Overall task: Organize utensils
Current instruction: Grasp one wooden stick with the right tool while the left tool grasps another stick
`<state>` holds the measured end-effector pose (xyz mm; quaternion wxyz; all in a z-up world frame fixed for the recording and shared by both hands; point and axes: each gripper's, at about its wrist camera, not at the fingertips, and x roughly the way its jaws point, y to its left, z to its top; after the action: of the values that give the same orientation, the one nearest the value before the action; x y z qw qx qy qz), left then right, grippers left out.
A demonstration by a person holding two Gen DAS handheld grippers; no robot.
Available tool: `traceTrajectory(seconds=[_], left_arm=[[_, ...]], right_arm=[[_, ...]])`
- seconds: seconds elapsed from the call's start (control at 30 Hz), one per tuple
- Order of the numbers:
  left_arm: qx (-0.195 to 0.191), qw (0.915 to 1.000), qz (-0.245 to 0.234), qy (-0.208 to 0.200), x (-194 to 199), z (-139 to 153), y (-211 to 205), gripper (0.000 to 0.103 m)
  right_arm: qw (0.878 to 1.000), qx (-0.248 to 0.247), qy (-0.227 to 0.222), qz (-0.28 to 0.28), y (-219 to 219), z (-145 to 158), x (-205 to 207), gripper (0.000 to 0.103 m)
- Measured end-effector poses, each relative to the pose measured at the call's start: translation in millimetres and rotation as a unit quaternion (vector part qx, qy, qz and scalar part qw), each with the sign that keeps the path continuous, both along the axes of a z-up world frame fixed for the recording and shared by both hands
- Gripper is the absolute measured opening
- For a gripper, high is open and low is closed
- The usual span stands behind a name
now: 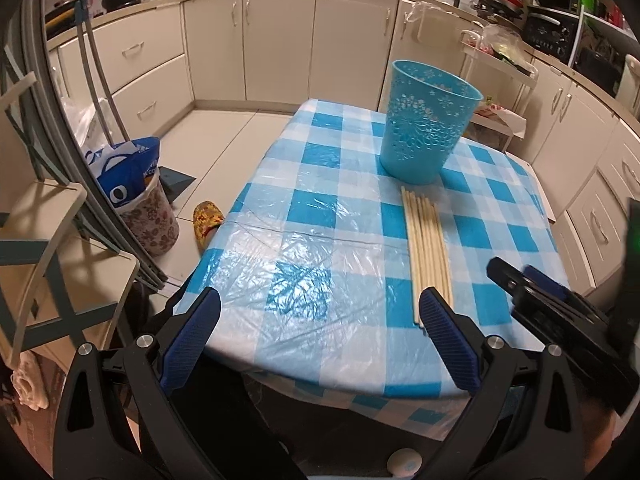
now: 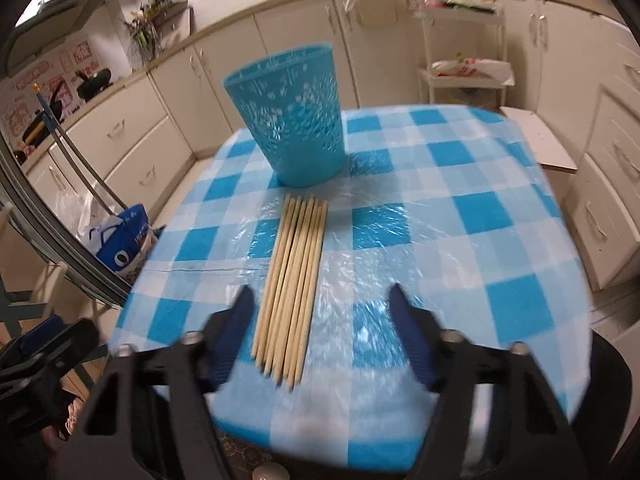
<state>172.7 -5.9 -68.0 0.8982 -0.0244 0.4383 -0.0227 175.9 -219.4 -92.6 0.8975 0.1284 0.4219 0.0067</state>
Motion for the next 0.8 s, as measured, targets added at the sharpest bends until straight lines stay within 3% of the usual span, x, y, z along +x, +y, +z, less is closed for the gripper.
traceTrajectory(seconds=[0.23,0.47,0.6,0.8], left_arm=[[0.007,0.9998,0.013,0.016,35,-18,1,0.096],[0.017,0.9997,0.005,0.017,64,-30,-8,0.096],[0.018,0.9995,-0.021,0.014,82,-36,-23,0.096],[0.009,0.9968,-0.077,0.022,123,-57,-60,0.095]], right_arm=[[0.999,-0.026,0.04,0.021,4,-39,60,0.033],[0.997,-0.064,0.042,0.033,7,-51,85,0.032],[0.995,-0.074,0.044,0.047,4,-52,91,0.029],[0.994,-0.062,0.051,0.07,-12,-52,90,0.01]])
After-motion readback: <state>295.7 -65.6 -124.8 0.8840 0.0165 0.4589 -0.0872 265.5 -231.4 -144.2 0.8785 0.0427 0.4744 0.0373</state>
